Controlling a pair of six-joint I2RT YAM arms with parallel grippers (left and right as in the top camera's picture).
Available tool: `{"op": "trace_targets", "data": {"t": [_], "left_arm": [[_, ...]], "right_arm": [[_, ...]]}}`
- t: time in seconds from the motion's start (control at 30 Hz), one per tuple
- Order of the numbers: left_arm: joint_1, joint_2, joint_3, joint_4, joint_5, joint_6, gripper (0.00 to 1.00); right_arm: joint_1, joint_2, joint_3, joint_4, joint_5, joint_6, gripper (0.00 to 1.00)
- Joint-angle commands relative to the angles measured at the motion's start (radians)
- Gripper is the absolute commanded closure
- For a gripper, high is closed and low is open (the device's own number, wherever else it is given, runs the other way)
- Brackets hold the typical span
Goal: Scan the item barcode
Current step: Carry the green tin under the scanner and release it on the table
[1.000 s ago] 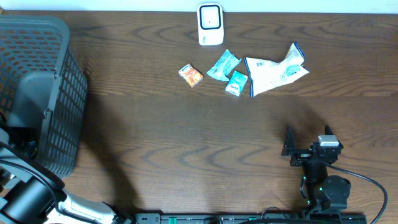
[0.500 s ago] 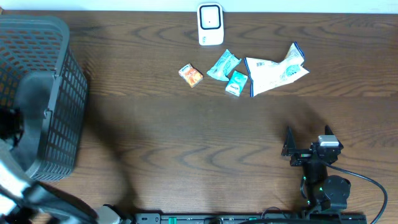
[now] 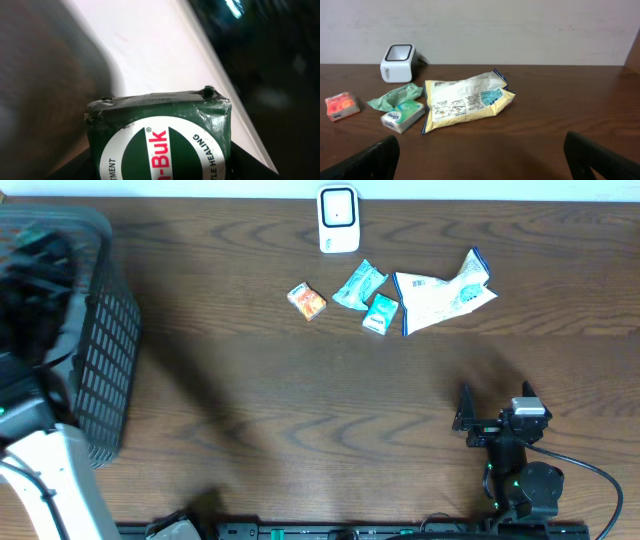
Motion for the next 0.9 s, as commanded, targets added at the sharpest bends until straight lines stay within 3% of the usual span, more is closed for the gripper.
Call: {"op": "trace_targets", "data": {"t": [0.0, 0.17, 0.37, 0.73, 0.8, 0.87], "left_arm": [[-0.180, 0.005, 0.003, 0.007, -0.006, -0.019, 0.38], [-0.453, 0.085, 0.003, 0.007, -0.153, 0.014, 0.37], [-0.705, 0.272, 0.003, -0.005, -0.412, 0.196, 0.37], [-0.866, 0.634, 0.003, -0.018, -0.450, 0.240, 0.37], [-0.886, 0.663, 0.003, -0.018, -0.450, 0.240, 0.30], [-0.904, 0.676, 0.003, -0.018, -0.450, 0.240, 0.29]], "right_arm": [[-0.005, -0.003, -0.001, -0.004, -0.003, 0.003, 0.01], [-0.005, -0.003, -0.001, -0.004, -0.003, 0.003, 0.01], [-0.005, -0.003, -0.001, -0.004, -0.003, 0.003, 0.01], [-0.005, -0.003, -0.001, -0.004, -0.003, 0.003, 0.01], [-0.005, -0.003, -0.001, -0.004, -0.003, 0.003, 0.01], [-0.005, -0.003, -0.001, -0.004, -0.003, 0.003, 0.01]]}}
